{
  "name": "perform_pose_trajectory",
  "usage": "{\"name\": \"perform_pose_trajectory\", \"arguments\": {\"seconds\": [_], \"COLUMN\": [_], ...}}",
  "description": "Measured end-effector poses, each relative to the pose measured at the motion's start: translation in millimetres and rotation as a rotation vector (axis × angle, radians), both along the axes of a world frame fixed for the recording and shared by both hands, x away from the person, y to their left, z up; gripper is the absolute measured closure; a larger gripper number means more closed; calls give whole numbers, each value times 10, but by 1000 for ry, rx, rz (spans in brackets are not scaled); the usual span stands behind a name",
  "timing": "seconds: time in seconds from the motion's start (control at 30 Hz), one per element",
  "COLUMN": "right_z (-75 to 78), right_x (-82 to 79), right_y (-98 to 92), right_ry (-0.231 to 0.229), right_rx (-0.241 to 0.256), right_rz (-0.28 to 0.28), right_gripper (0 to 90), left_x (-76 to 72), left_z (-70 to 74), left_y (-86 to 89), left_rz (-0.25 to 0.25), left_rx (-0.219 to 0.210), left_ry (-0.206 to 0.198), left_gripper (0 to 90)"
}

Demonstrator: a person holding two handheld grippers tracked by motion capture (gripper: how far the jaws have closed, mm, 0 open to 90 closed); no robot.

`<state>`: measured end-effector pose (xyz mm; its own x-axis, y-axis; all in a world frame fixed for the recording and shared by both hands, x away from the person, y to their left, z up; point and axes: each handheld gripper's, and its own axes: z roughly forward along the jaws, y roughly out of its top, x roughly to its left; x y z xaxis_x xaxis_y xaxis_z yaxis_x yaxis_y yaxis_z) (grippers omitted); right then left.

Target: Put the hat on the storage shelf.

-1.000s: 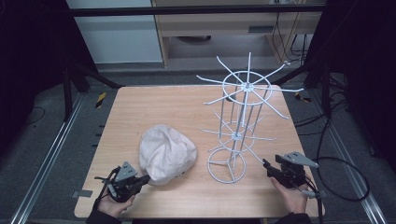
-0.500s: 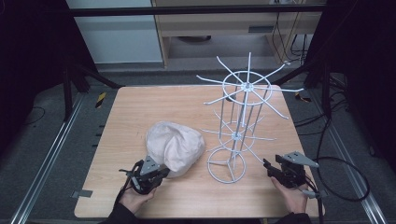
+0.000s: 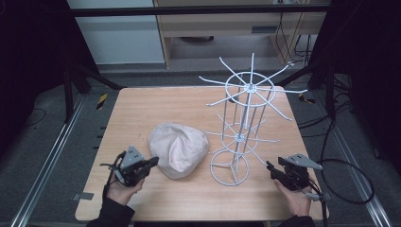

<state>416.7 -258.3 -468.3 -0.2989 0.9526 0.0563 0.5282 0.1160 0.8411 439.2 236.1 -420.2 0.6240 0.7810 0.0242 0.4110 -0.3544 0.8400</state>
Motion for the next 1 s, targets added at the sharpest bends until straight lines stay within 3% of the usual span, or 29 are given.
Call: {"name": "perform_pose_trajectory", "arguments": {"seconds": [0.13, 0.37, 0.43, 0.53, 0.63, 0.73, 0.83, 1.0], "right_z": [-1, -3, -4, -12, -10, -11, -10, -11], "right_x": [2, 7, 8, 13, 3, 2, 3, 4], "right_y": [-2, -7, -5, -8, -4, -4, -10, -23], "right_ry": [0, 5, 10, 7, 9, 11, 5, 4], "right_rx": [-1, 5, 11, 4, 10, 13, 9, 11], "right_rz": [0, 0, -1, -1, -2, -1, -3, -5], "right_gripper": [488, 494, 494, 495, 496, 496, 497, 498], "left_x": [336, 870, 1025, 1255, 1476, 1608, 1731, 1785], "left_z": [85, -3, -18, -35, -78, -129, -215, -320], "left_y": [66, -29, -56, -91, -152, -187, -215, -232], "left_rz": [60, 127, 144, 149, 142, 138, 140, 119], "left_rx": [11, 39, 29, 8, 24, 9, -4, 22], "left_ry": [-3, 7, 19, 30, 47, 60, 97, 138], "left_gripper": [894, 894, 895, 894, 894, 894, 895, 895]}}
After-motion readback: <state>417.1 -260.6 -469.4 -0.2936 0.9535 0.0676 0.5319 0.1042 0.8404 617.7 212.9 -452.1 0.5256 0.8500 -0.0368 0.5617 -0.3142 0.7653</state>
